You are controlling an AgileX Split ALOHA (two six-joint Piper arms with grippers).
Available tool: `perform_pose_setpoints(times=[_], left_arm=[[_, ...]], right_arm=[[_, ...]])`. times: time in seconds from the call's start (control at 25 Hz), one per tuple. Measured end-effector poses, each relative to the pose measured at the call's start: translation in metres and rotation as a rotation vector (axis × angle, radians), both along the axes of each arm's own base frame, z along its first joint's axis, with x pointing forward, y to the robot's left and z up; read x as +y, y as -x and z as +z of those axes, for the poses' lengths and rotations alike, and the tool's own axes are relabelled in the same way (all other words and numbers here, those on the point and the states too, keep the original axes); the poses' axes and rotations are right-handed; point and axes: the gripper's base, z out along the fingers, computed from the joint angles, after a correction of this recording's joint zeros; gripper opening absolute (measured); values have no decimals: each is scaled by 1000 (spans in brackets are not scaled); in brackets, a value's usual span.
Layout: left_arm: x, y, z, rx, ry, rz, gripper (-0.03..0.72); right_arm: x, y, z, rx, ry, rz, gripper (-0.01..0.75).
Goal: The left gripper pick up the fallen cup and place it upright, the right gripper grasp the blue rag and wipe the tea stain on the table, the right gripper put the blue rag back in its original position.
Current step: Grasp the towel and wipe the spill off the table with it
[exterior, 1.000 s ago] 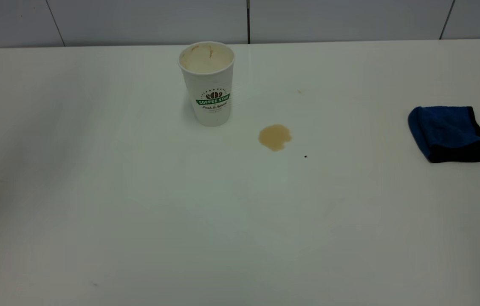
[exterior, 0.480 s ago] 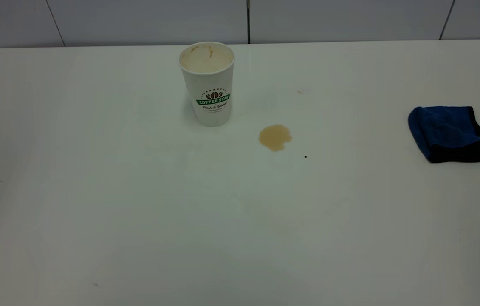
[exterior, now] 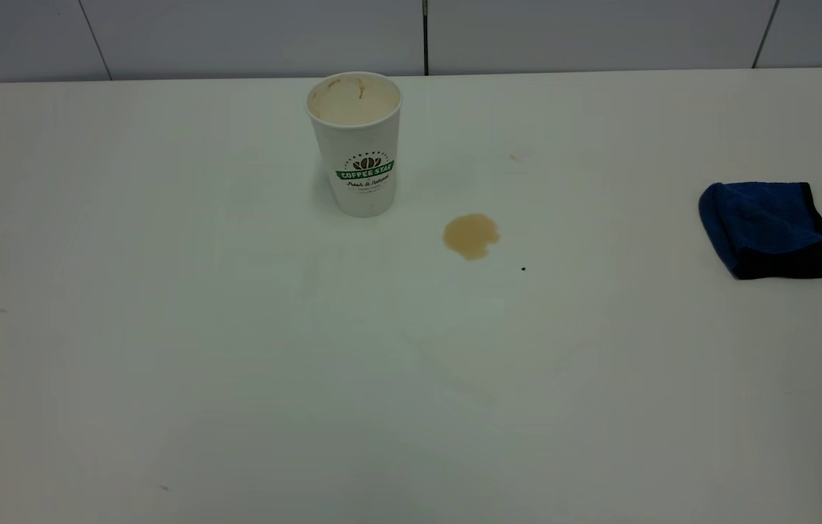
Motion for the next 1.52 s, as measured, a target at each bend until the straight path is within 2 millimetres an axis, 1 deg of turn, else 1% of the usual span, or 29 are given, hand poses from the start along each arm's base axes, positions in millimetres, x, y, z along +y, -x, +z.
perform_pose_setpoints(times=[0.16,0.32,0.6,1.52], left_arm=[[0,20,2,-137,19,14,346],[0,32,0,-213,24,39,346],[-4,48,-2,-319,20,-17,346],[-5,49,-3,-331,25,-43,346]], right_arm=[[0,0,0,0,0,0,509],[0,0,0,0,0,0,509],[0,0,0,0,0,0,509],[0,0,0,0,0,0,509]])
